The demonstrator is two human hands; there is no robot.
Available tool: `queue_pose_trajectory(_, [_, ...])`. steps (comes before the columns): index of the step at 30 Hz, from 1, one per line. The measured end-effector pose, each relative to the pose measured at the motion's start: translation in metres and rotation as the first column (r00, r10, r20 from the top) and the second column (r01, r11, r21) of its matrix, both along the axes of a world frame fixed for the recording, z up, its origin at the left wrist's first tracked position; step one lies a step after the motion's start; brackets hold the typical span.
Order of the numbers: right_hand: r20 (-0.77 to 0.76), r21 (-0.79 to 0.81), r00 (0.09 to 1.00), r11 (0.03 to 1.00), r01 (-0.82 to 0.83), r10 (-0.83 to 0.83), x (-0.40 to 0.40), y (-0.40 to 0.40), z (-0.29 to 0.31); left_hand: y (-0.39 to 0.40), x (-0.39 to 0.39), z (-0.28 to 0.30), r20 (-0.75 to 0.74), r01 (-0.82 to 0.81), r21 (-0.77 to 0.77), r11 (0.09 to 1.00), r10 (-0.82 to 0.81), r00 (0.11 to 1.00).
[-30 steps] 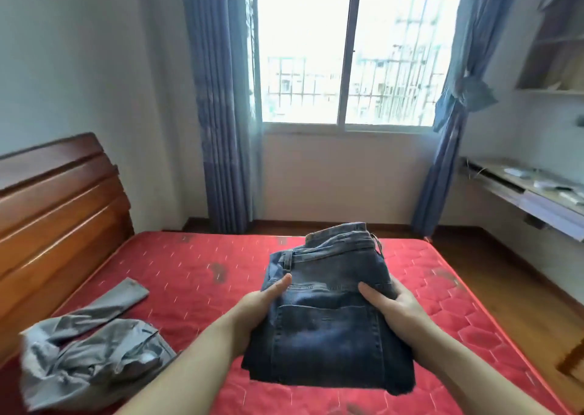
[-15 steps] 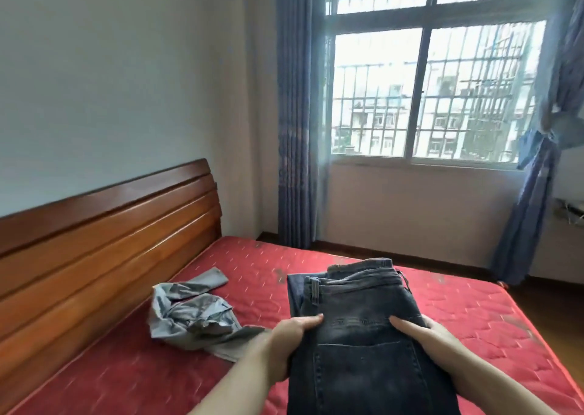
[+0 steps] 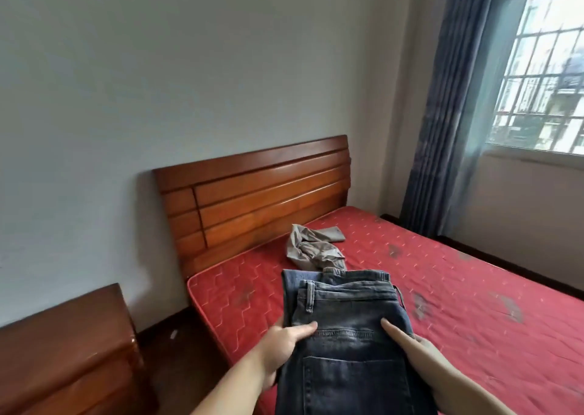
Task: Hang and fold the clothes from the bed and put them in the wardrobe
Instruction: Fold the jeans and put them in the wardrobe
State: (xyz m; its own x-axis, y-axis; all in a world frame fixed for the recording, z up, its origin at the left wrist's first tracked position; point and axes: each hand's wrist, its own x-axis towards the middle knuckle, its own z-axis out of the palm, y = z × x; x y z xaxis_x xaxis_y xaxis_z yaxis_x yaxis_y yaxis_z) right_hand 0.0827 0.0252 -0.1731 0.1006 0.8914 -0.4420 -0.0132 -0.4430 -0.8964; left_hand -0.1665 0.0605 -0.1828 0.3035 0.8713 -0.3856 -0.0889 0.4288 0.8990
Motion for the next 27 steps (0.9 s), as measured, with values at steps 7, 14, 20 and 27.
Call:
queue_pose_trajectory(7, [-0.009, 0.002, 0.968, 0.968, -0.251, 0.251, -0.12, -0.035, -0.005, -0.109, -0.112, -0.008, -0.029, -0.334, 0.064, 0.94, 0.337, 0.941])
queue_pose_trajectory(14, [0.003, 0.111, 0.81, 0.805, -0.583, 0.586, -0.193, -0.057, 0.039, -0.21, -0.166, 0.044, -0.126, -0.584, 0.151, 0.798, 0.601, 0.789])
queue_pose_trajectory(20, [0.032, 0.16, 0.61, 0.599, -0.785, 0.791, -0.202, -0.076, 0.078, -0.274, -0.144, 0.071, -0.164, -0.801, 0.141, 0.582, 0.811, 0.561])
queue_pose_trajectory(27, [0.041, 0.294, 0.276, 0.253, -0.922, 0.96, -0.255, -0.131, 0.116, -0.374, -0.167, 0.104, -0.123, -0.925, 0.133, 0.356, 0.932, 0.34])
